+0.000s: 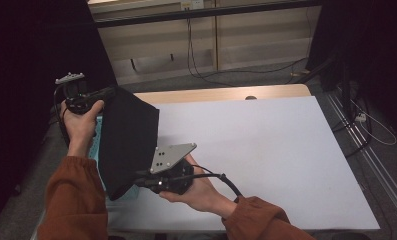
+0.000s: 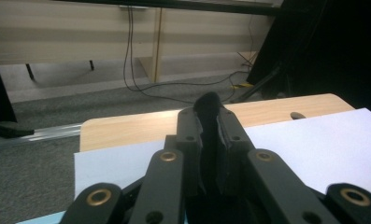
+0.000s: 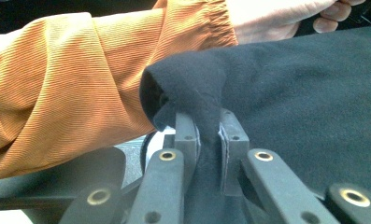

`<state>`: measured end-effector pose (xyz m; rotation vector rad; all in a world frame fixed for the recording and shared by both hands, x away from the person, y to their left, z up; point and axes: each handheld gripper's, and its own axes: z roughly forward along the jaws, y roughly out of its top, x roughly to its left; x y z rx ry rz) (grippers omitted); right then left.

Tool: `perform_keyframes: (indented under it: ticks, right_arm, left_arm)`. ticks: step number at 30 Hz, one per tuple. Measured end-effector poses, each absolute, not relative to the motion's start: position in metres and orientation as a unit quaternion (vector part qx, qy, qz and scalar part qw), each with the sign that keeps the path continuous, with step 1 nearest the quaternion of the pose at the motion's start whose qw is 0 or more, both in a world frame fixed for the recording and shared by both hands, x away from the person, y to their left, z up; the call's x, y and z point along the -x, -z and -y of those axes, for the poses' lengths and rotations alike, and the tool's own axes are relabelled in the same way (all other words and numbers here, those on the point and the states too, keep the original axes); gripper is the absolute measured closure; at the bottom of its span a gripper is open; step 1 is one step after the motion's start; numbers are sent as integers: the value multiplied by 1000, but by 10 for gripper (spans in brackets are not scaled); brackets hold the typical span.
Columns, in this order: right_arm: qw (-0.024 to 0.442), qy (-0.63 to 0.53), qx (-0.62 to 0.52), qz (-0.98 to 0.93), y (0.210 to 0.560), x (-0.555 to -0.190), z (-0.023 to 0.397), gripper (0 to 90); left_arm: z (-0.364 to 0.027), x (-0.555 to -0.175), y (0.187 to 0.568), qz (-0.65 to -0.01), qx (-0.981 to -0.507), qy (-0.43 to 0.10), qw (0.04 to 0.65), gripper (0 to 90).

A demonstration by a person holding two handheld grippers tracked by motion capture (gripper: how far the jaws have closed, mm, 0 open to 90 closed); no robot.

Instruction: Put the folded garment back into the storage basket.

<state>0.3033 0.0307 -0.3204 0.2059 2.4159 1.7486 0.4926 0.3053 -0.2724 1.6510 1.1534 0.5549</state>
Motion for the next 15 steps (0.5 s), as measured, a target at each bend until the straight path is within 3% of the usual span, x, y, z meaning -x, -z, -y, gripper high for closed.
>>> perform_keyframes:
  ticks: [15]
  right_arm:
    - [69, -573, -64, -814, 325, -309, -58, 822]
  left_arm:
    - [-323, -494, 274, -485, -681, -238, 494, 817]
